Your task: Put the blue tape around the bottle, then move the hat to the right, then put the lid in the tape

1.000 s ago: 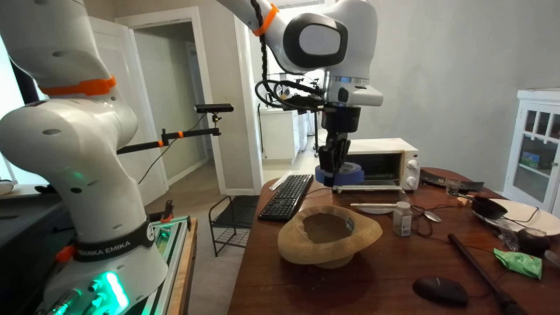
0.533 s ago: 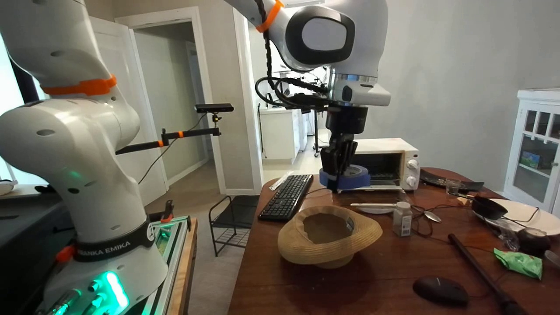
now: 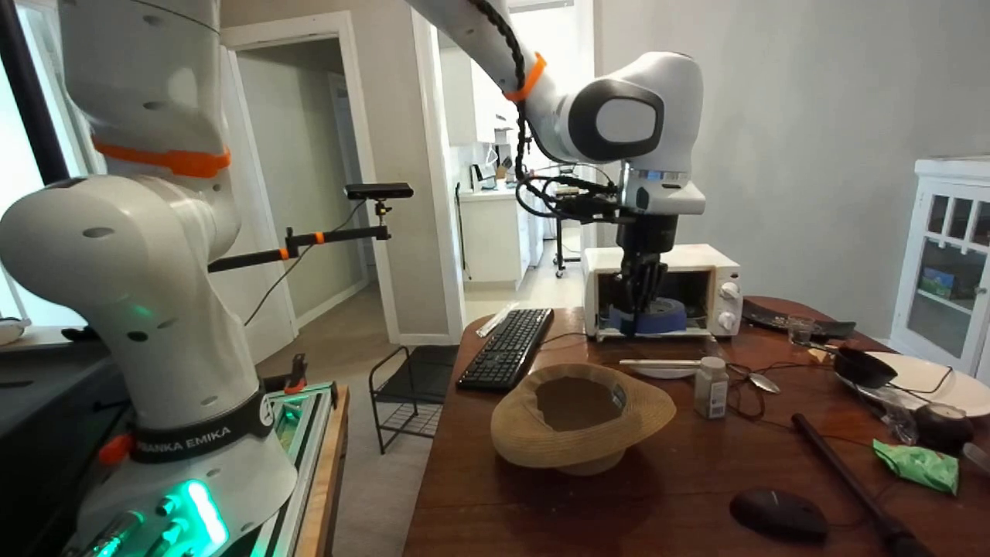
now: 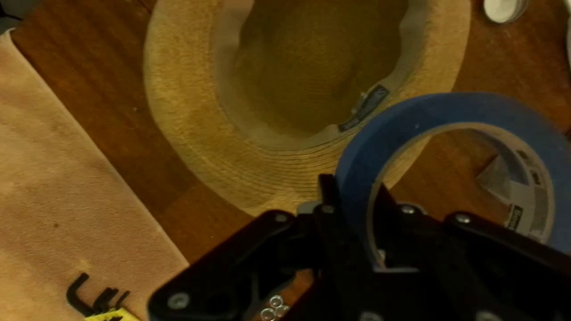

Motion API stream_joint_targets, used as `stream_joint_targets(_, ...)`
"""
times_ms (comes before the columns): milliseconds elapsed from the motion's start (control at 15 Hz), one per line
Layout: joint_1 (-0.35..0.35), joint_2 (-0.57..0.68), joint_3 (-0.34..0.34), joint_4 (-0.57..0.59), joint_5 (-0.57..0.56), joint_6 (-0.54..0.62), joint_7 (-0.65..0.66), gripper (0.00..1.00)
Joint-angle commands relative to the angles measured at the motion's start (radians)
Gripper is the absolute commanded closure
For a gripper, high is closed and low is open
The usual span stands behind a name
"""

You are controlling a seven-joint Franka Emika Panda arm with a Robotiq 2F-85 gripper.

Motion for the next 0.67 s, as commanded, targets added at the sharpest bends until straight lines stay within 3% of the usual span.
stream_joint_targets(0, 0.079, 0.219, -0.005, 0.238, -0.013, -0.006, 0.147, 0.95)
stream_joint_targets(267, 0.123, 0.414, -0.035, 0.481, 0.010, -0.042, 0.282, 0.95)
stream_joint_targets(600, 0.110, 0.598, -0.059, 0.729, 0.041, -0.125, 0.383, 0.95)
